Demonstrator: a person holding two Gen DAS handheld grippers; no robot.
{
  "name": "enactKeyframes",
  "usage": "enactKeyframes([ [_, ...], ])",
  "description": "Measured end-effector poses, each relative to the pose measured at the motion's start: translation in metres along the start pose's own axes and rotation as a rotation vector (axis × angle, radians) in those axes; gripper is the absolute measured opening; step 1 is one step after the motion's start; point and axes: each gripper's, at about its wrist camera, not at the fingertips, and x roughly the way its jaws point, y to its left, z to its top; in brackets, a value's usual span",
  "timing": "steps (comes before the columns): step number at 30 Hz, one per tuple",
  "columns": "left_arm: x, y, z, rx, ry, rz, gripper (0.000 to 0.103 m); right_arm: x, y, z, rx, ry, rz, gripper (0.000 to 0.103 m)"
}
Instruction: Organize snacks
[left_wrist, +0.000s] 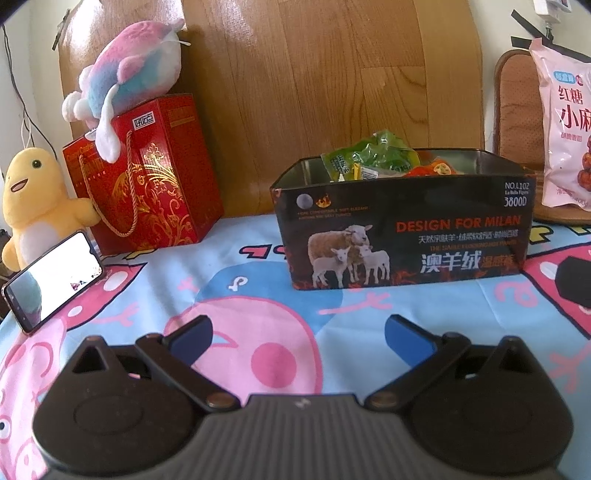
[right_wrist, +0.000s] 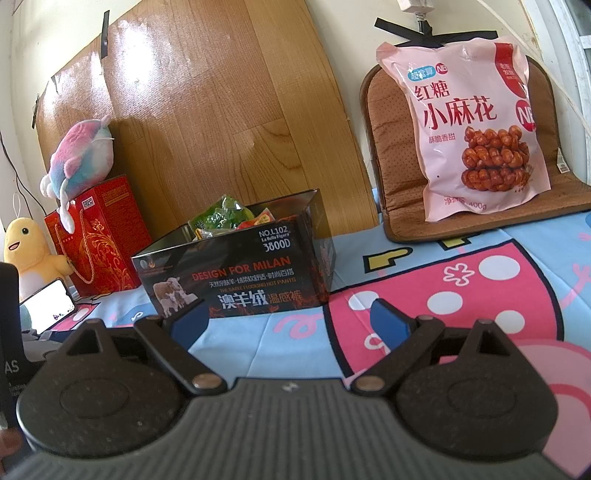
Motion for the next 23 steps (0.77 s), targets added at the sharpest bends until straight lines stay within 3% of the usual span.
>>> enactKeyframes([
  [12, -0.0002, -0.0002, 0.0001, -0.001, -0.001, -0.004, 0.103, 0.0000, -0.0002, 0.0001, 0.000, 0.000, 0.001, 0.096],
  [23, -0.0060, 0.0000, 0.0012, -0.005, -0.040, -0.064, 0.103, -0.0001, -0.0003, 0.0001, 0.000, 0.000, 0.000, 0.096],
])
